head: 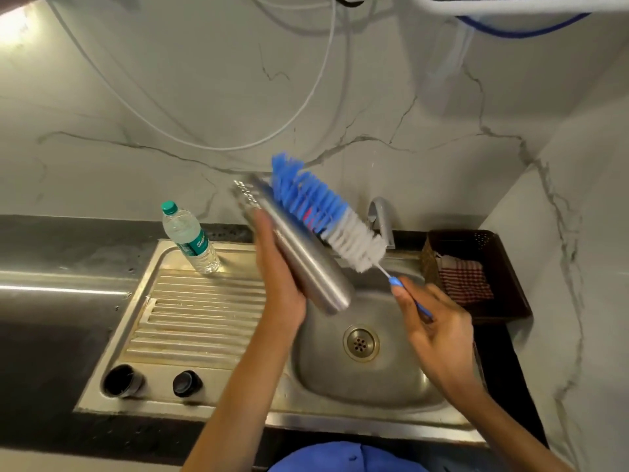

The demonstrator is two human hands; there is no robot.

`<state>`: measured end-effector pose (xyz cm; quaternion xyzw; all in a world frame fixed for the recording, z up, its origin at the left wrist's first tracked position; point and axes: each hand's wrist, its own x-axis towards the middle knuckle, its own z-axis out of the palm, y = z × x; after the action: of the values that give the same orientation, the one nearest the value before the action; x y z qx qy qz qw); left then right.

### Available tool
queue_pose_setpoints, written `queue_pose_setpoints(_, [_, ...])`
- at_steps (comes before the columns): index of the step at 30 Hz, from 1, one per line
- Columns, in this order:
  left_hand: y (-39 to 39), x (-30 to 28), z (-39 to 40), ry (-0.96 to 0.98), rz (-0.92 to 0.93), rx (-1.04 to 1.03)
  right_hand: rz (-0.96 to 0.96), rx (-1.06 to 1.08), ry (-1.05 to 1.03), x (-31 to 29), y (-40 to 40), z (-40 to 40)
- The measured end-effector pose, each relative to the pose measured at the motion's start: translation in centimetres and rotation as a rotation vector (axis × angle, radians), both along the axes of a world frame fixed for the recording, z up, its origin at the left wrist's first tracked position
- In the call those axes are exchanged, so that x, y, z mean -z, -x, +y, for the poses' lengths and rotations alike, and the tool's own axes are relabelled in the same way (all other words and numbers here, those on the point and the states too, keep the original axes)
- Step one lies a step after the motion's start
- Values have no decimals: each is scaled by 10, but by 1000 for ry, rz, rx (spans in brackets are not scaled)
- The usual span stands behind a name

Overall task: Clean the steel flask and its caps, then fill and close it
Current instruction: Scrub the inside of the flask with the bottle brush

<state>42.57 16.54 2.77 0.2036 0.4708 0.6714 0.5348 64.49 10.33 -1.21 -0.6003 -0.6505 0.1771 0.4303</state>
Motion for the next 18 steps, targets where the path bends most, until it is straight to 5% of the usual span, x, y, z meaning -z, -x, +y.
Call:
queue_pose_setpoints(3, [-16, 8, -14, 56, 19, 58, 24, -14, -25, 2, 7, 8])
queue_pose_setpoints(9, [35, -4, 12, 86, -147, -257, -66, -29, 43, 20, -6, -36])
queue_pose_setpoints(15, [-11, -7, -14, 50, -96, -155, 13, -19, 33, 16, 26, -16])
queue_pose_setpoints(18, [26, -25, 5, 5, -153, -314, -43, -43, 49, 25, 5, -41])
